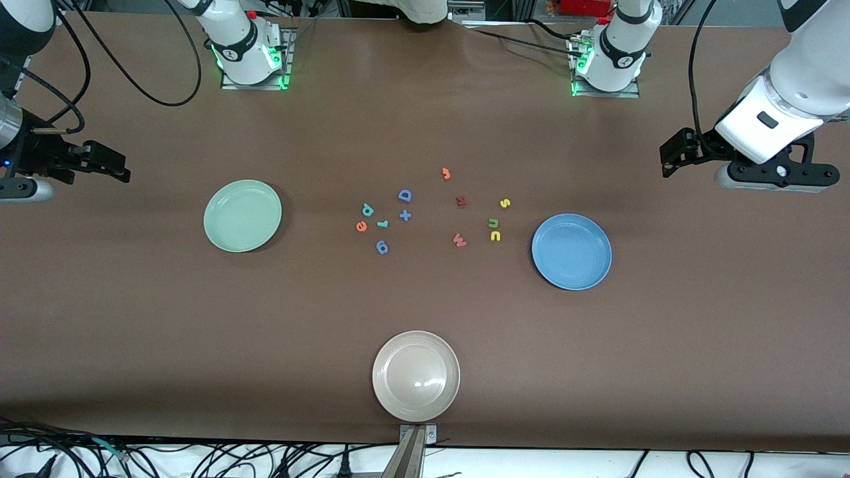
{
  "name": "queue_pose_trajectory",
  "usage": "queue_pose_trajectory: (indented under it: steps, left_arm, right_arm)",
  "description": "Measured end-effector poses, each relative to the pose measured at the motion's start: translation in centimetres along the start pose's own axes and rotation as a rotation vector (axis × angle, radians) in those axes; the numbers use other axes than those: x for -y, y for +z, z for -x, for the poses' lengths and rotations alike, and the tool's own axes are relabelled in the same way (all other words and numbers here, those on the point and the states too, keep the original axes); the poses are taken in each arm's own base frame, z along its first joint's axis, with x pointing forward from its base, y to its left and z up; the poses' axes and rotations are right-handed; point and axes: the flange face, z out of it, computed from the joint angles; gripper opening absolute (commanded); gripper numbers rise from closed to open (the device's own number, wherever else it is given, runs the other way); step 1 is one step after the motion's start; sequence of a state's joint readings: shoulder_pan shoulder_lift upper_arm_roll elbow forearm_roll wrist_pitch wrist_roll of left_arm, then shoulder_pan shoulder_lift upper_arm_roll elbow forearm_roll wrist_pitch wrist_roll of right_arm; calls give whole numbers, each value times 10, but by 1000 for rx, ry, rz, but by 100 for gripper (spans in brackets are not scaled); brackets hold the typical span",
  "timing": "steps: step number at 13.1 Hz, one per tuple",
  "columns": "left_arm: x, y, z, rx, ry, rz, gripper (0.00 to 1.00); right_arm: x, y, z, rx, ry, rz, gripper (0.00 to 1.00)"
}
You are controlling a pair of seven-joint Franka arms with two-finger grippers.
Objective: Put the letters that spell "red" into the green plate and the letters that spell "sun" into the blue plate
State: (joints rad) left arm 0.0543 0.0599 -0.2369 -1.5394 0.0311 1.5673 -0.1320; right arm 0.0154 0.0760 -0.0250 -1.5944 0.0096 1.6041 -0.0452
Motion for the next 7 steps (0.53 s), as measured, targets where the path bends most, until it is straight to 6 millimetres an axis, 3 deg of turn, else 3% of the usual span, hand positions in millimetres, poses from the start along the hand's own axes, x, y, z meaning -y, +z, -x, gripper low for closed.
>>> queue_pose_trajectory:
  steps: [7]
  left_arm:
    - [0,0,0,0,0,0,100]
  right_arm:
    - [-3,5,-2,9,5,0,100]
